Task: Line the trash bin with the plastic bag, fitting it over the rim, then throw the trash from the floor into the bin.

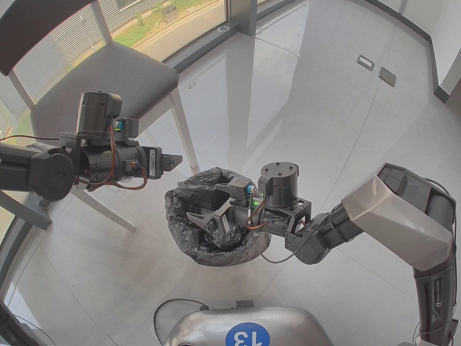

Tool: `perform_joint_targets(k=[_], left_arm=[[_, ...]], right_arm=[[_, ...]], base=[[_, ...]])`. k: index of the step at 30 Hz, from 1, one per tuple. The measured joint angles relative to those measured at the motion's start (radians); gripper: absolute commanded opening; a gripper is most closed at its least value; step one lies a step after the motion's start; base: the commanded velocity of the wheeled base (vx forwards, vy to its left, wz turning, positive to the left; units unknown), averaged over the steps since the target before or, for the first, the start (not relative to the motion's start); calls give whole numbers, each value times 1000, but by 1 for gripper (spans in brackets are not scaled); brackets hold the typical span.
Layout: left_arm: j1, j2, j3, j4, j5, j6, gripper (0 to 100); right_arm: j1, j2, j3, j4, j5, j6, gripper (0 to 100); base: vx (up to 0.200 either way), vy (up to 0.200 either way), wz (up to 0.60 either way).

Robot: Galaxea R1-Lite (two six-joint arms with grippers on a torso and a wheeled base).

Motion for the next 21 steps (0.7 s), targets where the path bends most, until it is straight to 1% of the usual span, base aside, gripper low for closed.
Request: perform_joint_targets(k=[4,8,10,13,15,17,21], left_arm=[[-3,1,13,4,1,43,100],[-7,5,29,7,23,79,100],[-12,7,38,8,48,84,100],[-21,12,57,9,79,88,100],[-27,14,71,10,91,89,100],[-32,15,84,10,102,90,100],[-37,7,111,11,134,88,100]], right_arm=[[-5,-8,15,20,-2,1,100],[-17,-48,64,111,-24,1,100],[-22,-82,97,164,-64,2,100],[-34,-144,151,257,-170,5,100],[-42,-184,184,309,-223,6,100],[-55,-222,219,341,-269,6,100],[-72,-282,276,354,-359,6,100]], base=[[0,0,0],[0,0,0],[0,0,0],[0,0,0],[0,0,0],[0,0,0],[0,0,0]])
